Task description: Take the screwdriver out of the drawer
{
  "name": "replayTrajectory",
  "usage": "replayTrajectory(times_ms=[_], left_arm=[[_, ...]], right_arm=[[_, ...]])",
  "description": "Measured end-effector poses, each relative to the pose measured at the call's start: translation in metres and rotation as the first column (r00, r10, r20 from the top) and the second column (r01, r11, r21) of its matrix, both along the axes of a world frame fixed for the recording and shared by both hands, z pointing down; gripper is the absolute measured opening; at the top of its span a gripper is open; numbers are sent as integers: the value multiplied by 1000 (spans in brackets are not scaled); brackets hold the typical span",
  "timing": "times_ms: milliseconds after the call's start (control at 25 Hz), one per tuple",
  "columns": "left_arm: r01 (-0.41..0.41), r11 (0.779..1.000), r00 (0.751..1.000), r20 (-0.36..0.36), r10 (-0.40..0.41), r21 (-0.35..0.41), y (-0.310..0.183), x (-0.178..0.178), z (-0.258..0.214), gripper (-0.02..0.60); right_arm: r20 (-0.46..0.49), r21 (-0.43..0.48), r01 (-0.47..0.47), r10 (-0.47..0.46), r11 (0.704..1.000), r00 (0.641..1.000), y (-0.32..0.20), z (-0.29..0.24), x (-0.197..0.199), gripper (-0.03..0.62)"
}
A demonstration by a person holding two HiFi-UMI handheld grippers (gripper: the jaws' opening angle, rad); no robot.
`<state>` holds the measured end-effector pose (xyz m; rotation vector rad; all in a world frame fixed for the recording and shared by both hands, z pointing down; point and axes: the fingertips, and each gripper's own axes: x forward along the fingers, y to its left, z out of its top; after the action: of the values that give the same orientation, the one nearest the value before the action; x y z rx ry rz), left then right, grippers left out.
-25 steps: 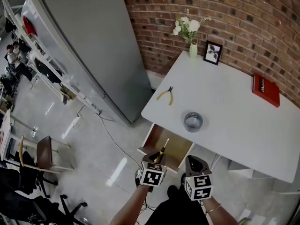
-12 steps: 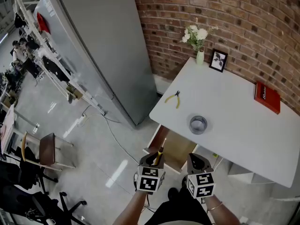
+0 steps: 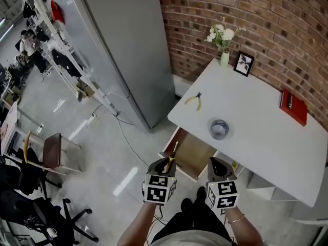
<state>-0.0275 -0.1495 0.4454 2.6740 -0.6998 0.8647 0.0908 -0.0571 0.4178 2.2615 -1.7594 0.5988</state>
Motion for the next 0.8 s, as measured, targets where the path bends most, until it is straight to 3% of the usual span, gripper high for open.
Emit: replayTrajectory(times_ms=[800], left_arm=[[11,1000,997,-71,-10,20,10,-13,-19,66]], right_arm=[[22,4,39,-39,999,999,8,-7,-12,2]])
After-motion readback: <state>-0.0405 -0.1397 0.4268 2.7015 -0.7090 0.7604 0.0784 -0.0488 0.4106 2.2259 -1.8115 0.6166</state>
